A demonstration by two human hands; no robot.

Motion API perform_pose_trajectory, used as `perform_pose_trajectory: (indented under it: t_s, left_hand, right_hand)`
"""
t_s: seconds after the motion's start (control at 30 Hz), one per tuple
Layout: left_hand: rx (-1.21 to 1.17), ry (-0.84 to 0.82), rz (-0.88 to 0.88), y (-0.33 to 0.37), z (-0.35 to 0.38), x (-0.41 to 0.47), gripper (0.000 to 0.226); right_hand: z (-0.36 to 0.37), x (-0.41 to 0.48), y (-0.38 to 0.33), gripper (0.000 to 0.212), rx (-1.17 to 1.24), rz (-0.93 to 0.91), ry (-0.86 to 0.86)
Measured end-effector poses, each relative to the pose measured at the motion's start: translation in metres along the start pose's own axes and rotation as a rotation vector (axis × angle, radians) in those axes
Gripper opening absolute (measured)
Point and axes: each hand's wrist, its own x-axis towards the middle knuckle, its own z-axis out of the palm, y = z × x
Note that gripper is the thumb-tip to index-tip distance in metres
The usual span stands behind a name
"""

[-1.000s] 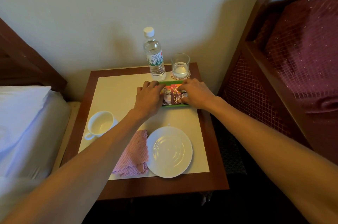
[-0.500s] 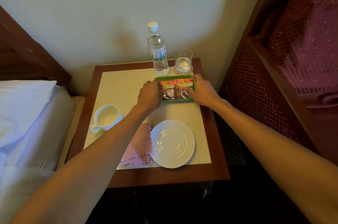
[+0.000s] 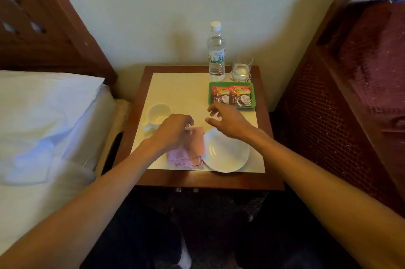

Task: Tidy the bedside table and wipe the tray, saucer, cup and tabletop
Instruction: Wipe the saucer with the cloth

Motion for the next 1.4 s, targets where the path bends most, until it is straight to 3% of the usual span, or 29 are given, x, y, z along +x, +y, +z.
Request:
perform_pose_trajectory:
  t_s: [0.13, 0.27, 0.43, 0.5, 0.57, 0.63, 0.77, 0.87, 0.93, 1.03, 1.1, 1.2, 1.4]
  left_hand:
    - [0.086, -0.054, 0.026, -0.020, 0.003, -0.025, 0.032]
    - [0.140, -0.065, 0.053, -0.030, 0.002, -0.036, 0.026]
    - [0.103, -0.007, -0.005, -0.039, 0.005, -0.043, 0.037]
    - [0.079, 0.019, -0.034, -0.039, 0.000, -0.047, 0.041]
    - [0.046, 0.031, -0.048, -0.037, -0.009, -0.049, 0.027]
    - [-0.057, -0.017, -0.018, -0.036, -0.024, -0.051, 0.007]
    - [-0.381, -0.159, 0.004, -0.028, -0.065, -0.052, 0.010]
    - [-0.791, -0.249, -0.044, -0.017, -0.082, -0.053, 0.021]
    - [-1.025, -0.234, -0.077, -0.007, -0.081, -0.050, 0.035]
    - [-1.166, -0.095, -0.190, 0.015, -0.068, -0.042, 0.035]
    - [-1.128, -0.039, -0.300, 0.023, -0.051, -0.037, 0.034]
    - [-0.924, -0.084, -0.373, 0.034, -0.017, -0.033, 0.028]
    - [-0.455, -0.065, -0.447, 0.063, 0.031, -0.027, 0.040]
  right_hand:
    - [0.030, 0.004, -0.030, 0.060, -0.212, -0.006, -0.198]
    - [0.052, 0.010, -0.045, 0.072, -0.440, -0.012, -0.249]
    - [0.061, 0.016, -0.055, 0.028, -0.377, -0.008, -0.223]
    - [0.054, 0.014, -0.060, 0.025, -0.245, 0.005, -0.261]
    - [0.040, 0.010, -0.066, 0.025, -0.089, 0.011, -0.308]
    - [0.024, 0.002, -0.068, 0.024, 0.058, 0.015, -0.343]
    - [-0.004, -0.021, -0.067, 0.016, 0.405, 0.060, -0.331]
    - [-0.021, -0.031, -0.063, 0.015, 0.584, 0.085, -0.220]
    - [-0.029, -0.033, -0.056, 0.021, 0.583, 0.112, -0.106]
    - [-0.043, -0.041, -0.040, 0.033, 0.520, 0.159, 0.080]
    - [-0.055, -0.051, -0.031, 0.027, 0.411, 0.143, 0.202]
    - [-0.070, -0.066, -0.011, 0.029, 0.253, 0.182, 0.296]
    - [-0.081, -0.096, 0.020, 0.034, 0.268, 0.320, 0.382]
